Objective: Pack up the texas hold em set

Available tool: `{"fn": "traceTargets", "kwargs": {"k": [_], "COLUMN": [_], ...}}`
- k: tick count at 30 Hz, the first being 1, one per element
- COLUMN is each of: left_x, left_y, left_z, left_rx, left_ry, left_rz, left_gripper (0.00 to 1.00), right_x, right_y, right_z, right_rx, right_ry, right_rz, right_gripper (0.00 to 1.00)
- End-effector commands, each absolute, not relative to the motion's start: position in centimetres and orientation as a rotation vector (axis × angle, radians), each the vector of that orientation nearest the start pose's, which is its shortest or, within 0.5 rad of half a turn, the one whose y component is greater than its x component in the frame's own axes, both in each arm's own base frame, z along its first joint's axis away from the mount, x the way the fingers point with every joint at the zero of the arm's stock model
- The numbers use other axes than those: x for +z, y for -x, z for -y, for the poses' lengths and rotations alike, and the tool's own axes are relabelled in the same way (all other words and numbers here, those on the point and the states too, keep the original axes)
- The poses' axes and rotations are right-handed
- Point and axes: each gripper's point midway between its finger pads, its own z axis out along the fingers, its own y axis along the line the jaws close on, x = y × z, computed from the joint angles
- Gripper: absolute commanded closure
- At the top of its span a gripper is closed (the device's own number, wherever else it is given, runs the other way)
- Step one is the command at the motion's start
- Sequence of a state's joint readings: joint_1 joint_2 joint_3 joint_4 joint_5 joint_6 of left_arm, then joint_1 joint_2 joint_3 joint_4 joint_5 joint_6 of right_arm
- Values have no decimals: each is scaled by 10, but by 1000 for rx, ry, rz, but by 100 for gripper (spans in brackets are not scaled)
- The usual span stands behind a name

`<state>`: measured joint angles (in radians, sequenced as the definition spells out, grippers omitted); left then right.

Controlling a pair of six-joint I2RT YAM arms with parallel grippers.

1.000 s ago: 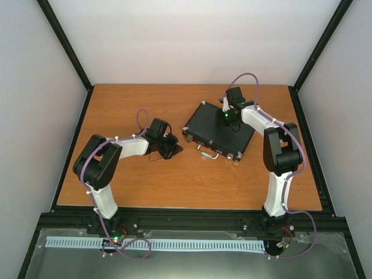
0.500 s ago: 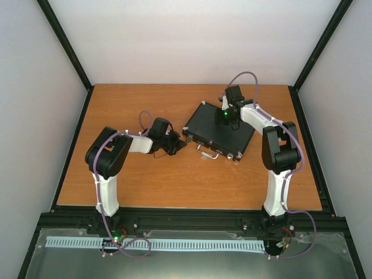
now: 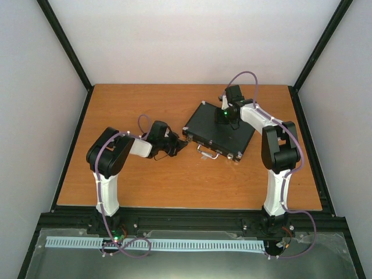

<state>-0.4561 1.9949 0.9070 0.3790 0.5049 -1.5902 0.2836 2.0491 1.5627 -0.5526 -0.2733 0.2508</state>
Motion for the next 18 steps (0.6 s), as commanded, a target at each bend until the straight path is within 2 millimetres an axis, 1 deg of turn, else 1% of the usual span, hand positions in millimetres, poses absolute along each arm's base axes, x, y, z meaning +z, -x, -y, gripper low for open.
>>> {"fn": "traceTargets", "kwargs": {"k": [1,4,6,12,14,18], "left_x": [1,1,3,17,18,13], "left_y": [-367,-362,-364,-383,-387,-388], "left_z": [270,267,268,277,279,279], "left_rx": [-1424,-1461,-1490,-1628,-1638,-1618], "left_ry": [1323,1340,1338,1275,1273,1288], "left_rz": [-2485,-2450,-2421,-2301,-2291,-2305], "left_gripper": [99,99,99,99,99,99], "right_x": [29,28,26,21,19,18], "right_y": [-452,-452,-452,-449,-448,-447], "right_z": [-182,-182,-182,-181,-181,-180], "right_rx": [501,501,502,503,502,498], "right_ry": [136,136,132,129,127,129], "right_rz": [-2797,-2799,-2804,-2814,-2819,-2821], "right_gripper": [97,97,97,97,97,97]}}
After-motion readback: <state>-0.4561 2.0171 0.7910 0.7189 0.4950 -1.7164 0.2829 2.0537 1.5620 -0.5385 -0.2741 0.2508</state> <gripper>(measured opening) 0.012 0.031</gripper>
